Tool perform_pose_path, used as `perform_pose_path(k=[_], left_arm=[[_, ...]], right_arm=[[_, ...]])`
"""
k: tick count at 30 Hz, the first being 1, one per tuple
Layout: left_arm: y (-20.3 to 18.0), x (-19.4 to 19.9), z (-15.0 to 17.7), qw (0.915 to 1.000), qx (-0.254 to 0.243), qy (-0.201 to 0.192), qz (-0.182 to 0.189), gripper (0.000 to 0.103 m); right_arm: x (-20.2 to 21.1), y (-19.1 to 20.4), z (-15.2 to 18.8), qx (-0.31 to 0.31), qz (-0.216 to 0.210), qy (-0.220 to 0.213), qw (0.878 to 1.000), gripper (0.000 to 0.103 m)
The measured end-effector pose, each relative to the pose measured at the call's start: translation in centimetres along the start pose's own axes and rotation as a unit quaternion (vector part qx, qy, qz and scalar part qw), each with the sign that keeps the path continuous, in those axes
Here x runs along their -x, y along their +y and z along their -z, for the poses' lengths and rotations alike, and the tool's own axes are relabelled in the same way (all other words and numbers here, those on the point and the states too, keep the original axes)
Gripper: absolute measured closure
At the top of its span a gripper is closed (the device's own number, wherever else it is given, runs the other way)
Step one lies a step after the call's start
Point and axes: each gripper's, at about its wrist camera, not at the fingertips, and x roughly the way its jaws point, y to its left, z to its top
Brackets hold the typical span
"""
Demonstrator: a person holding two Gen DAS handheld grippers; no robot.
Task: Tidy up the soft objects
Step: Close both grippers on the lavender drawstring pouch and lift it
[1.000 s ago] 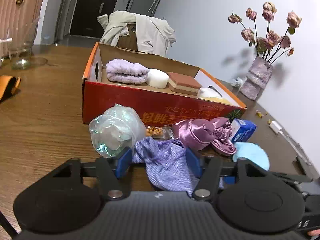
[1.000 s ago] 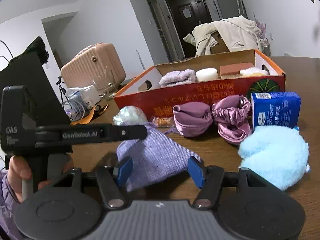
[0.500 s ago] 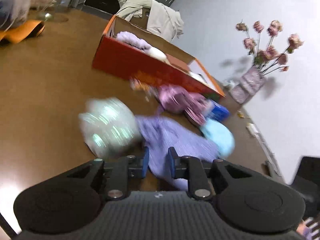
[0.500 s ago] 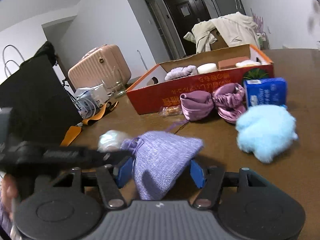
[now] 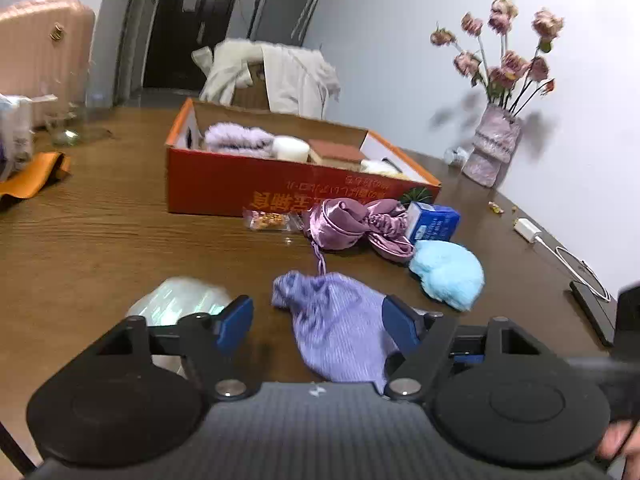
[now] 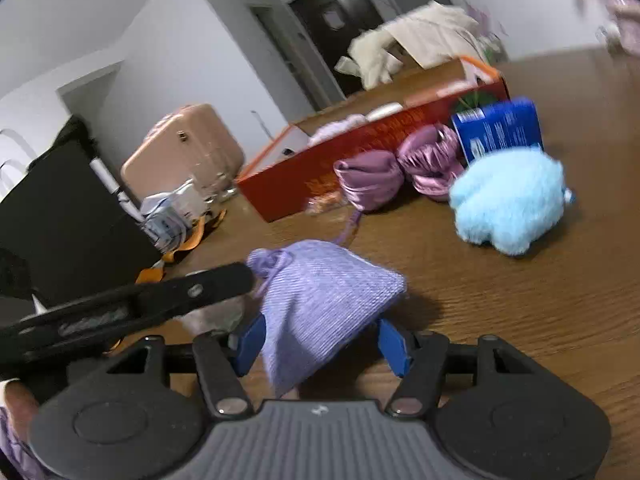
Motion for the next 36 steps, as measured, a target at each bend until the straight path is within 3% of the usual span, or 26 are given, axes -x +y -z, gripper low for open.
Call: perform_pose_path(k=[1, 3, 5, 6, 7, 9, 11, 14, 20, 24, 25, 29, 32, 36], left_arm=[[0.3, -1.0, -0.4, 1.0, 0.002, 0.005, 0.001, 0.034], [0.6, -2.6, -1.2, 0.9999, 0.004, 0.008, -0.008, 0.034], [0.9, -3.7, -1.9, 0.9998, 0.011, 0.011, -0.01, 0.042], [1.1, -4.0, -2.0, 0.9998, 0.015, 0.014, 0.002, 0.058], [1.1, -4.2, -2.1, 0.9995, 0.02, 0.023, 0.013, 0.065], [0.7, -4.1, -1.8, 0.9987, 0.022, 0.04, 0.024, 0.077], [0.0, -3.0, -1.1, 0.9977, 0.029, 0.055, 0.026, 0.081], [-0.9, -1.0, 0.8, 0.9954, 0.05, 0.064, 0.051, 0.082], [-2.4, 0.9, 2.9, 0.9963, 0.053, 0.06, 0.032, 0.079], [-2.6, 1.2, 2.8, 0.9978, 0.043, 0.046, 0.018, 0.049], [-2.6, 1.1, 2.8, 0.998, 0.041, 0.045, 0.018, 0.047], [-2.5, 0.4, 3.0, 0.9977, 0.042, 0.053, 0.002, 0.046], [-1.9, -0.2, 3.1, 0.9962, 0.062, 0.059, 0.017, 0.048], [-1.5, -0.5, 3.1, 0.9944, 0.074, 0.063, 0.039, 0.066]], right_arm=[[-0.3, -0.1, -0.1, -0.004, -0.003, -0.004, 1.0, 0.05], [-1.0, -0.7, -0.6, -0.025, -0.01, 0.0, 1.0, 0.068], [-1.4, -1.2, -1.1, -0.032, -0.027, 0.006, 0.999, 0.082], [-1.4, -1.3, -1.2, -0.025, -0.031, 0.008, 0.999, 0.084], [-1.3, -1.3, -1.3, -0.017, -0.032, 0.009, 0.999, 0.085], [-0.7, -1.4, -1.5, -0.004, -0.028, 0.01, 1.0, 0.086], [0.4, -2.0, -1.6, 0.004, -0.023, 0.009, 1.0, 0.085], [2.3, -3.4, -1.6, -0.001, -0.014, 0.006, 1.0, 0.08], [3.4, -5.4, -1.3, -0.025, -0.022, -0.002, 0.999, 0.072], [3.0, -5.4, -1.8, -0.021, -0.028, -0.012, 0.999, 0.072], [2.8, -5.4, -2.0, -0.018, -0.029, -0.011, 0.999, 0.072], [2.2, -5.6, -2.3, -0.015, -0.035, -0.006, 0.999, 0.069], [2.0, -5.6, -2.3, -0.012, -0.04, 0.0, 0.999, 0.069], [1.9, -5.4, -2.6, -0.009, -0.041, 0.007, 0.999, 0.086]])
